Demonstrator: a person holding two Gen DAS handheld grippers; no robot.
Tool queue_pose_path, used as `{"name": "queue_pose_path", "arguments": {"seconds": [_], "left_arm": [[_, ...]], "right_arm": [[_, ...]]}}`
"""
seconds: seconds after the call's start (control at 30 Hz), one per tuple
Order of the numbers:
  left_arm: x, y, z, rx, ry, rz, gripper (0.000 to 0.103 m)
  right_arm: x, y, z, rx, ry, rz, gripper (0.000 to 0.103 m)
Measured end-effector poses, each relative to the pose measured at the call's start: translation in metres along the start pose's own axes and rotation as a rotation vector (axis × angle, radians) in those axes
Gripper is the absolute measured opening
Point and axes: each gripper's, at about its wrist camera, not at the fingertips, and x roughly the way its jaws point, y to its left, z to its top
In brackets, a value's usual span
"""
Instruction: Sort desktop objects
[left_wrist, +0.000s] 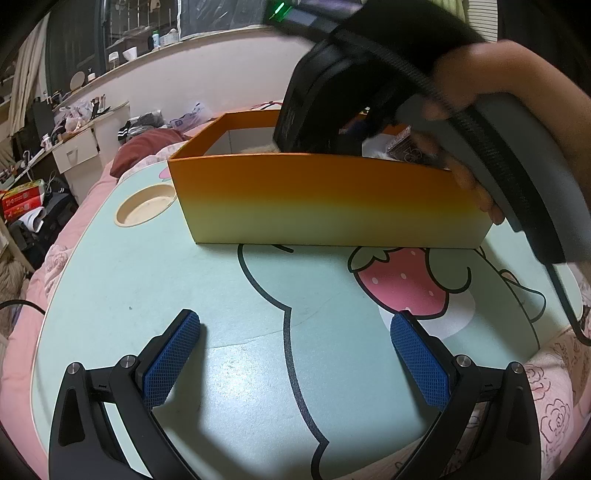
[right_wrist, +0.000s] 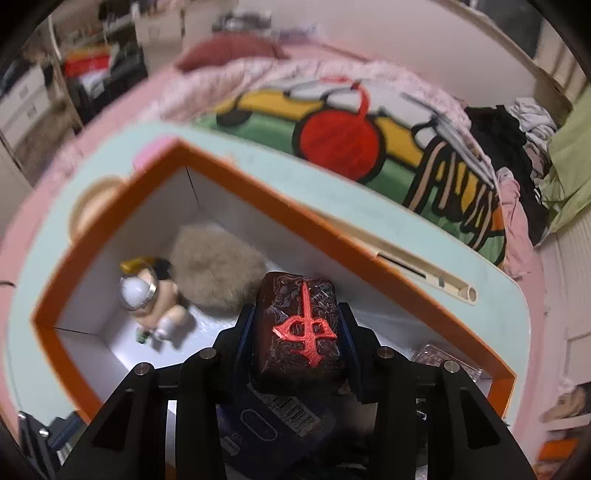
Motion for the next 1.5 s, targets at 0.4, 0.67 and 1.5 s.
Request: {"name": "queue_pose_path", "arguments": {"seconds": [0.4,0.67,1.5], "left_arm": [[-0.002,0.003,0.0,-0.021,0.01,0.016,0.103],[-0.003,0.021,-0.002,-0.022,0.011,0.025,0.103],[-0.047,0.019,0.062,-0.017,-0.097,-0.309,0.062]], "right_arm": [[-0.134,0.008,-0.108,0.06,-0.381,0.14,0.041],[-0.065,0.02,-0.157,0.061,-0.221,0.012,0.041],[-0.07,-0.016,-0.215,0.24,-0.357,0.052,0.095]]}}
